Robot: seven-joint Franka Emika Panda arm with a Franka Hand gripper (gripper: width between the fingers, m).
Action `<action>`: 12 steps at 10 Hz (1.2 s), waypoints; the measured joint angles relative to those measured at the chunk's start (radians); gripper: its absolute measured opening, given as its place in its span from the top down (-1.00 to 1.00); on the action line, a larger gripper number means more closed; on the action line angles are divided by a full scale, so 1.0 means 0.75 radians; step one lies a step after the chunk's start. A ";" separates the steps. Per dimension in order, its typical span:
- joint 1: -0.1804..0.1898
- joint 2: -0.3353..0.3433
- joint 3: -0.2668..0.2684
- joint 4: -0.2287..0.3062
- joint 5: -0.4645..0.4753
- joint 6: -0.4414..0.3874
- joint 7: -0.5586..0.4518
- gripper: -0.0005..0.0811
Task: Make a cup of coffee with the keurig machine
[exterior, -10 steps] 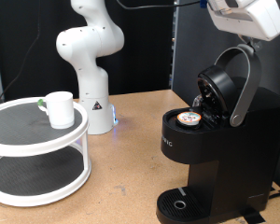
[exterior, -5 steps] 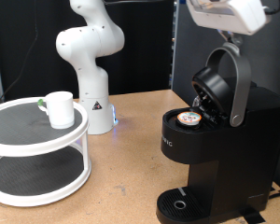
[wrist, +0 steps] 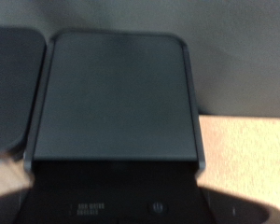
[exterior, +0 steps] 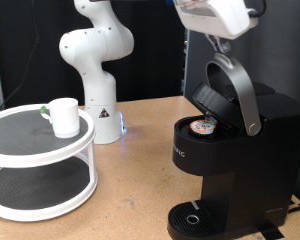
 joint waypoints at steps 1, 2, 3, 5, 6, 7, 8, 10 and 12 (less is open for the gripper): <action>-0.013 0.001 -0.003 -0.009 -0.039 0.004 0.010 0.98; -0.024 0.006 -0.002 -0.020 -0.081 0.013 0.030 0.98; -0.033 0.015 -0.002 -0.023 -0.124 0.020 0.057 0.98; -0.047 0.032 -0.003 -0.023 -0.180 0.028 0.076 0.98; -0.054 0.039 -0.004 -0.024 -0.201 0.028 0.076 0.98; -0.060 0.043 -0.004 -0.026 -0.222 0.028 0.076 0.98; -0.065 0.047 -0.005 -0.029 -0.241 0.028 0.074 0.98; -0.078 0.066 -0.010 -0.047 -0.305 0.043 0.061 0.98; -0.091 0.091 -0.019 -0.087 -0.344 0.091 0.033 0.98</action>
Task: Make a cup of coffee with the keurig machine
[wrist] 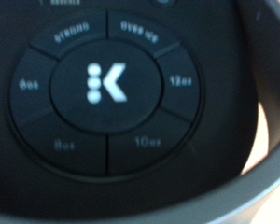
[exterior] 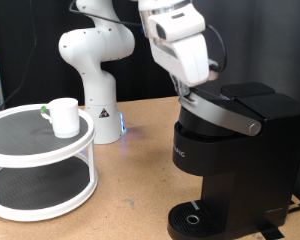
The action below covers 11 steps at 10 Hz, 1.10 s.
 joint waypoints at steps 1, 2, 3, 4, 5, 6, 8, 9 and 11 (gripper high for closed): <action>-0.006 0.012 -0.002 -0.013 -0.003 0.024 -0.012 0.98; -0.009 0.020 -0.005 -0.026 -0.003 0.044 -0.020 0.98; -0.011 0.024 -0.007 -0.037 -0.003 0.059 -0.022 0.98; -0.012 0.031 -0.011 -0.046 -0.004 0.075 -0.022 0.98; -0.012 0.042 -0.014 -0.051 -0.008 0.087 -0.022 0.98; -0.012 0.053 -0.015 -0.056 -0.017 0.099 -0.021 0.98; -0.012 0.076 -0.015 -0.075 -0.048 0.143 -0.007 0.98; -0.012 0.096 -0.014 -0.084 -0.068 0.165 0.003 0.98; -0.012 0.110 -0.013 -0.089 -0.104 0.197 0.017 0.98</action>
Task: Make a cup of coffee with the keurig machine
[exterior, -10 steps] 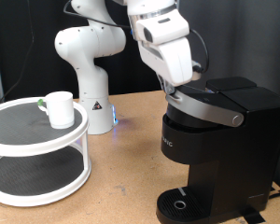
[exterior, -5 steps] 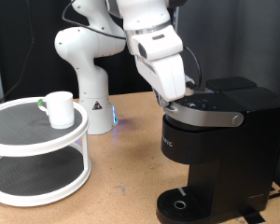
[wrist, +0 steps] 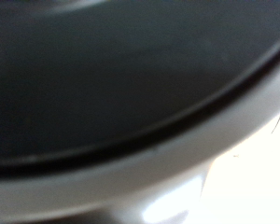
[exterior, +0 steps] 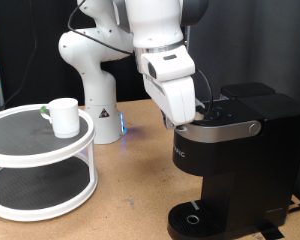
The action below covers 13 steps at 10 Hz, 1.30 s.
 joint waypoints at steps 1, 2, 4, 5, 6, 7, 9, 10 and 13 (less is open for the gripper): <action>0.000 0.006 -0.002 -0.003 -0.009 0.002 0.000 0.98; 0.000 0.016 -0.001 -0.011 -0.009 0.006 0.000 0.98; 0.001 0.036 0.001 -0.022 -0.005 0.031 -0.003 0.98; 0.001 0.040 0.001 -0.028 0.005 0.042 -0.011 0.98; 0.001 0.040 0.001 -0.031 0.016 0.045 -0.025 0.98; 0.001 0.039 0.001 -0.032 0.030 0.045 -0.047 0.98; 0.000 0.027 -0.010 -0.032 0.093 0.047 -0.129 0.98; -0.001 0.014 -0.018 -0.032 0.110 0.047 -0.155 0.98; -0.003 -0.007 -0.026 -0.032 0.104 0.038 -0.157 0.98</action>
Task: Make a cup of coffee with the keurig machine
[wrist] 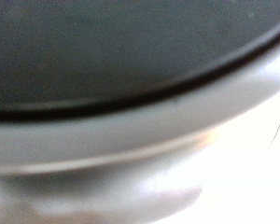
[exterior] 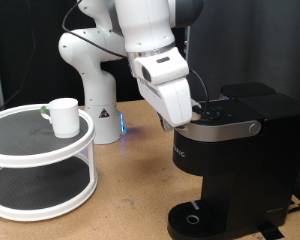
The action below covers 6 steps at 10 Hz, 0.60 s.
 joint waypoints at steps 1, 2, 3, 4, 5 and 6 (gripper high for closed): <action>-0.002 -0.001 -0.002 0.001 0.000 -0.005 0.000 0.98; -0.002 -0.005 -0.008 0.003 0.000 -0.012 -0.009 0.98; -0.002 -0.016 -0.017 0.006 0.006 -0.030 -0.036 0.98; -0.003 -0.032 -0.031 0.010 0.030 -0.061 -0.080 0.98; -0.004 -0.054 -0.048 0.017 0.074 -0.094 -0.131 0.98; -0.004 -0.079 -0.065 0.031 0.126 -0.133 -0.161 0.98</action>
